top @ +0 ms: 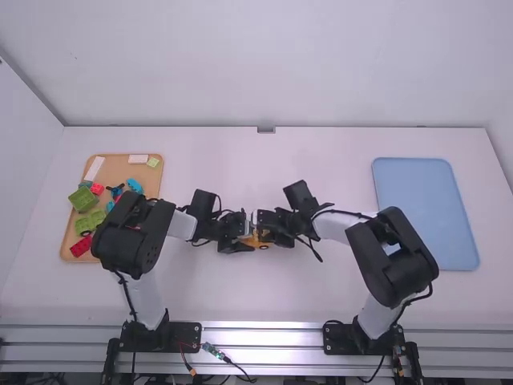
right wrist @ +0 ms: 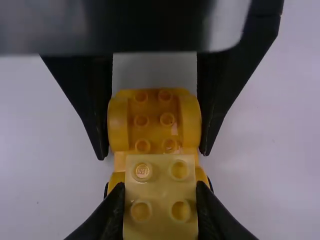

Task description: Assemble lego blocks to make yellow taxi

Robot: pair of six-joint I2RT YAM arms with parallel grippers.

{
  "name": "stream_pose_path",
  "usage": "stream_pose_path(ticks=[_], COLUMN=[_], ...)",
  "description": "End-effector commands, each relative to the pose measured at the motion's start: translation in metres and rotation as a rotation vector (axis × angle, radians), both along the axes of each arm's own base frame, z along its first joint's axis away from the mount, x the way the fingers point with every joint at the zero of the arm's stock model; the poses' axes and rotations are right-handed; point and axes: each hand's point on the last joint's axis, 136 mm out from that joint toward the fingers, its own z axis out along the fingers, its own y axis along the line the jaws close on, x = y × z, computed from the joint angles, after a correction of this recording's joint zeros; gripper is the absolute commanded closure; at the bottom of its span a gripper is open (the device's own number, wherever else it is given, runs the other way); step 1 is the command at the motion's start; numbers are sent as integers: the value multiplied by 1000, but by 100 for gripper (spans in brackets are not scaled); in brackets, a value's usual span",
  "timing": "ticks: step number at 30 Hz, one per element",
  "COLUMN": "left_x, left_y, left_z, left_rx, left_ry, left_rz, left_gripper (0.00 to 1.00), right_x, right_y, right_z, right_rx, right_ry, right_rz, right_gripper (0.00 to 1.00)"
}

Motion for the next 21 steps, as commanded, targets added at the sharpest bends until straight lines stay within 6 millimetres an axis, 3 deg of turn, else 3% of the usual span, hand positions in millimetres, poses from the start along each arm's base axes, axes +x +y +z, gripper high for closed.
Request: stream_pose_path(ticks=[1,3,6,7,10,11,14,17,21], left_x=[-14,-14,-14,-14,-14,-13,-13,-14,-13], left_y=[22,22,22,22,22,23,23,22,22], left_z=[-42,-42,-42,-42,-42,-42,-42,-42,-42], left_rx=[181,180,180,180,180,180,180,180,180], left_ry=[72,72,74,75,75,74,75,74,73], left_rz=[61,60,63,63,64,64,65,64,64], left_gripper=[66,65,64,63,63,63,63,63,62], right_x=[-2,-2,-2,-2,-2,-2,-2,-1,-1], right_y=[-8,-8,-8,-8,-8,-8,-8,-8,-6], right_z=[-11,-11,-11,-11,-11,-10,-10,-10,-5], right_rx=[-30,-30,-30,-30,-30,-29,-30,-28,-12], right_ry=[24,24,24,24,24,25,25,24,19], right_rz=[-21,-21,-22,-21,-21,-23,-23,-22,-18], right_gripper=[100,100,89,77,64,51,32,25,23])
